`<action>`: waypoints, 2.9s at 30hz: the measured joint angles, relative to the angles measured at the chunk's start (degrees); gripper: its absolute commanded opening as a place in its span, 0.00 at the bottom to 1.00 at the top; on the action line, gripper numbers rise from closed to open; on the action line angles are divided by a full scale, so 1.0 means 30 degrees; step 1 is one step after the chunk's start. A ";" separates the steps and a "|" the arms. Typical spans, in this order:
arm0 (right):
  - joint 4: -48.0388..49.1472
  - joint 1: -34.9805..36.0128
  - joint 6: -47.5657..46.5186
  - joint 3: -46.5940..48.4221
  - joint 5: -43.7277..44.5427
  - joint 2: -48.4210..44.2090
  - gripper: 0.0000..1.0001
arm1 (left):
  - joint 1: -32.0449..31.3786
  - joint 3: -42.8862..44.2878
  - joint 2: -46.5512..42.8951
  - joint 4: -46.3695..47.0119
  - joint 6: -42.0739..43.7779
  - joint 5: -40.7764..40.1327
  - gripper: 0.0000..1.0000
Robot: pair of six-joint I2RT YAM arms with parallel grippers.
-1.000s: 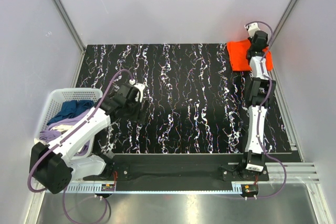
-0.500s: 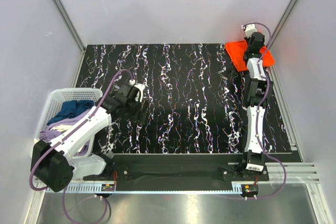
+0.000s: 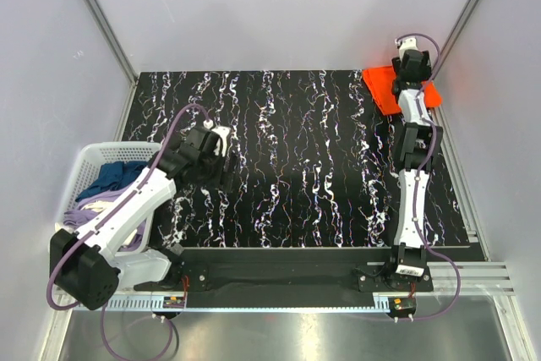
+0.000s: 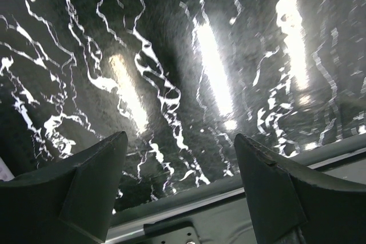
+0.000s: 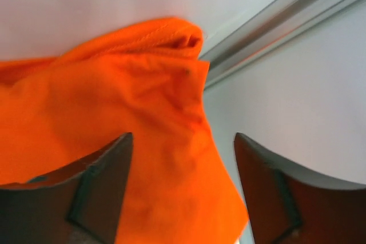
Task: Fold and stack the t-shirts
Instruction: Neatly place the folded tshirt to the corner
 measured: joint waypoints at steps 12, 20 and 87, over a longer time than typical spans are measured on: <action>-0.6572 0.1843 0.5829 -0.3206 -0.0481 -0.4991 0.21 | 0.0277 0.1552 -0.0102 0.0401 -0.0896 0.0510 0.82; -0.8670 0.1523 0.7359 -0.5311 -0.2055 -0.5530 0.00 | 0.0291 0.1552 -0.0692 0.0634 -0.1617 0.0576 0.82; -1.2874 0.5705 1.9088 -1.9642 -1.0491 -2.1034 0.82 | 0.0495 0.2106 -0.0699 0.2936 -0.3563 0.3264 0.99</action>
